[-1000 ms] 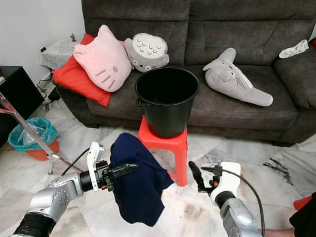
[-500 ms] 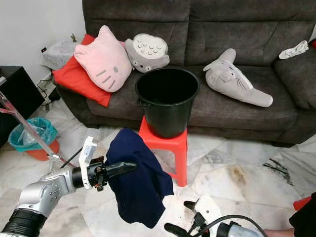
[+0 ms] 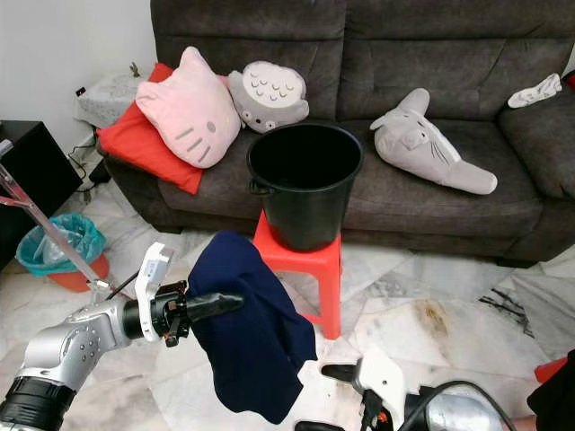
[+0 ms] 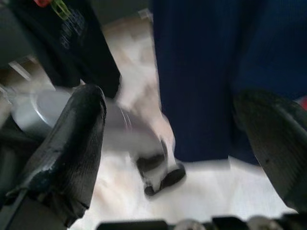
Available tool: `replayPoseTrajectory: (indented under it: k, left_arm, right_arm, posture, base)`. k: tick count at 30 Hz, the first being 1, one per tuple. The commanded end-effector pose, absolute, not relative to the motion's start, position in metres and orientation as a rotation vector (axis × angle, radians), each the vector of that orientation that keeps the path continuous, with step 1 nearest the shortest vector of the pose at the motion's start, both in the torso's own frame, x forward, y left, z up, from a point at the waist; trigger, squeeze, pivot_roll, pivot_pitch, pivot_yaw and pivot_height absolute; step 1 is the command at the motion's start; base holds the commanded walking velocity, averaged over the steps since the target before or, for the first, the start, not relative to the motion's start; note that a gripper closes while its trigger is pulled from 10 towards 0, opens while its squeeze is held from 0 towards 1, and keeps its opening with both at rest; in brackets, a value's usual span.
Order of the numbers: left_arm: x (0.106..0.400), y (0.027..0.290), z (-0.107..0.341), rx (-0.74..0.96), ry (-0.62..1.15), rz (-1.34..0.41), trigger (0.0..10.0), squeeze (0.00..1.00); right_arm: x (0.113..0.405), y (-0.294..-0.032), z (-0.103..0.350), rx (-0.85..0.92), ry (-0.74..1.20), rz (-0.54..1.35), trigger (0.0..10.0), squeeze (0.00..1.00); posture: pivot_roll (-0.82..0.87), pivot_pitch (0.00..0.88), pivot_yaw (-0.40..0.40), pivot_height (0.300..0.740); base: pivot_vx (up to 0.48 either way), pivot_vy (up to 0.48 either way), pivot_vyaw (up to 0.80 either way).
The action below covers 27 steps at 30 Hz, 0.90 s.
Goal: Hang hanger
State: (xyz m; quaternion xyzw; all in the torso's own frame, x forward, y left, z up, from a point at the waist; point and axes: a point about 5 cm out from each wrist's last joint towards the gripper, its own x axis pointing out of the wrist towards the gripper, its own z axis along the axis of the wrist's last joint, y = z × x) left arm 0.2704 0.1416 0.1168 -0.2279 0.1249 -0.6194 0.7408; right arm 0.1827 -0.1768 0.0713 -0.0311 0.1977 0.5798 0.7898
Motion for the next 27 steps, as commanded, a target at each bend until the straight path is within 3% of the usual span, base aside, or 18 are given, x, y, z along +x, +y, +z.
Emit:
replayPoseTrajectory:
  k: [1,5,9,17,23,27]
  left_arm:
    - [0.269,0.143,0.123,-0.488,0.255,-1.385,10.0,0.00]
    - [0.270,0.146,0.120,-0.484,0.268,-1.364,10.0,0.00]
    - [0.272,0.150,0.120,-0.496,0.260,-1.344,10.0,0.00]
    - [0.282,0.163,0.116,-0.496,0.240,-1.238,10.0,0.00]
    - [0.282,0.159,0.121,-0.532,0.202,-1.268,10.0,0.00]
    - [0.280,0.156,0.125,-0.558,0.177,-1.301,10.0,0.00]
  right_arm:
    - [0.184,-0.159,0.090,-0.044,0.339,1.341,10.0,0.00]
    - [0.185,-0.142,0.111,-0.041,0.259,1.442,10.0,0.00]
    - [0.184,-0.141,0.114,-0.058,0.265,1.463,10.0,0.00]
    - [0.179,-0.161,0.099,-0.068,0.356,1.349,10.0,0.00]
    - [0.183,-0.175,0.076,-0.134,0.425,1.198,10.0,0.00]
    - [0.174,-0.178,0.068,-0.053,0.469,1.206,10.0,0.00]
  posture:
    - [-0.04,0.038,0.078,0.740]
    - [-0.03,0.038,0.076,0.740]
    - [-0.03,0.039,0.073,0.740]
    - [-0.04,0.041,0.069,0.740]
    - [-0.04,0.041,0.070,0.740]
    - [-0.04,0.039,0.069,0.740]
  base:
    - [0.000,0.000,0.00]
    - [0.000,0.000,0.00]
    - [0.000,0.000,0.00]
    - [0.000,0.000,0.00]
    - [0.000,0.000,0.00]
    - [0.000,0.000,0.00]
